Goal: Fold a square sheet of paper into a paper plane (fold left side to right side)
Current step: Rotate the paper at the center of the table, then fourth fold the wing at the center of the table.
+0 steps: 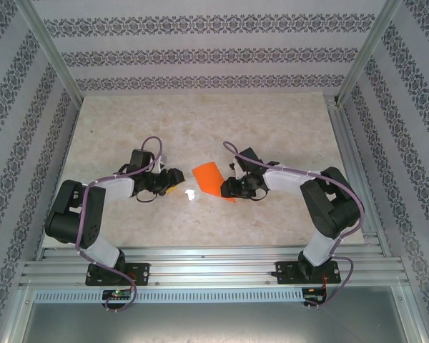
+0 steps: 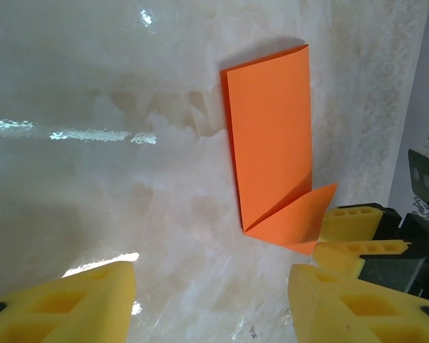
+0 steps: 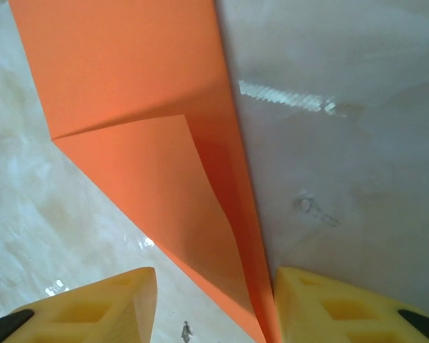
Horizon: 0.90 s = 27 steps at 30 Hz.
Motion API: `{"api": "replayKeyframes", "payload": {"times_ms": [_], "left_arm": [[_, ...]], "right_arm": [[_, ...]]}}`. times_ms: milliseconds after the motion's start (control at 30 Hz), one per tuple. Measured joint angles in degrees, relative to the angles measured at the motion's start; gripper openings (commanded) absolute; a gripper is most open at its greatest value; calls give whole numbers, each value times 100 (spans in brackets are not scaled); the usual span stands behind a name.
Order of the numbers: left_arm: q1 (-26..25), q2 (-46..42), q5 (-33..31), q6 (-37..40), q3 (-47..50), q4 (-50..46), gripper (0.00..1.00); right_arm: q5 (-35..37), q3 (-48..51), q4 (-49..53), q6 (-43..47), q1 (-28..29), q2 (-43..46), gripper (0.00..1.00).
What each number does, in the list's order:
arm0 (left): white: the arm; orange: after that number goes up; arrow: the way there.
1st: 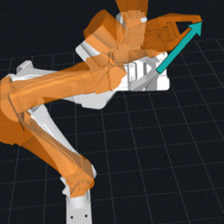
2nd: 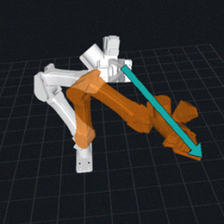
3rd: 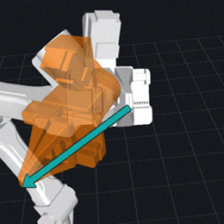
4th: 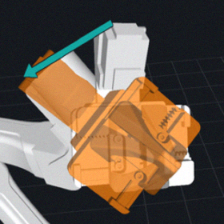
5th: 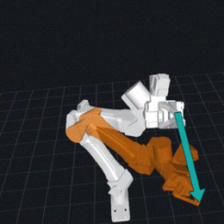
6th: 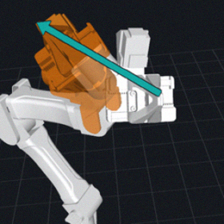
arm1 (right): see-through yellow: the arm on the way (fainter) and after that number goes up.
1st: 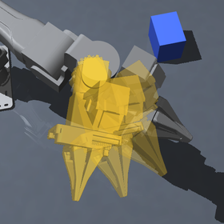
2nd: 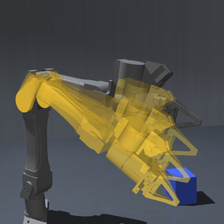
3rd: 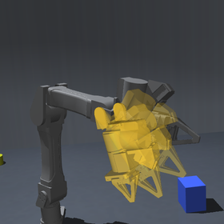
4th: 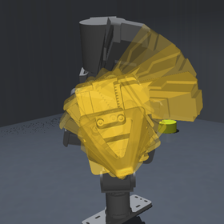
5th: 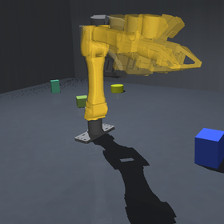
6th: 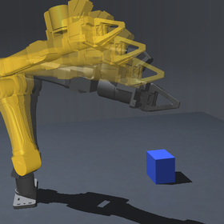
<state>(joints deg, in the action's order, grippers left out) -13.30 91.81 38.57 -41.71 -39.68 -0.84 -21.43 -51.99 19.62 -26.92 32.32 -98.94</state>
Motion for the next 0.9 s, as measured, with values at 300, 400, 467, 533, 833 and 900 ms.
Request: {"api": "replayKeyframes", "payload": {"times_ms": [300, 400, 467, 533, 833, 900], "left_arm": [[-223, 208, 85, 0, -190, -2, 59], [-361, 308, 114, -4, -299, 0, 59], [-452, 398, 125, -28, -354, 11, 58], [-540, 507, 127, -55, -398, 44, 58], [-752, 625, 63, -107, -446, 61, 58], [-752, 625, 26, -107, -448, 61, 58]], "right_arm": [[-223, 348, -72, -345, 481, 400, 47], [-129, 334, 103, -319, 389, 573, 47], [-22, 269, 267, -267, 243, 623, 47], [63, 142, 400, -173, 103, 610, 46], [46, -621, 409, 127, 20, -74, 37], [2, -691, 361, 155, 17, -260, 35]]}}
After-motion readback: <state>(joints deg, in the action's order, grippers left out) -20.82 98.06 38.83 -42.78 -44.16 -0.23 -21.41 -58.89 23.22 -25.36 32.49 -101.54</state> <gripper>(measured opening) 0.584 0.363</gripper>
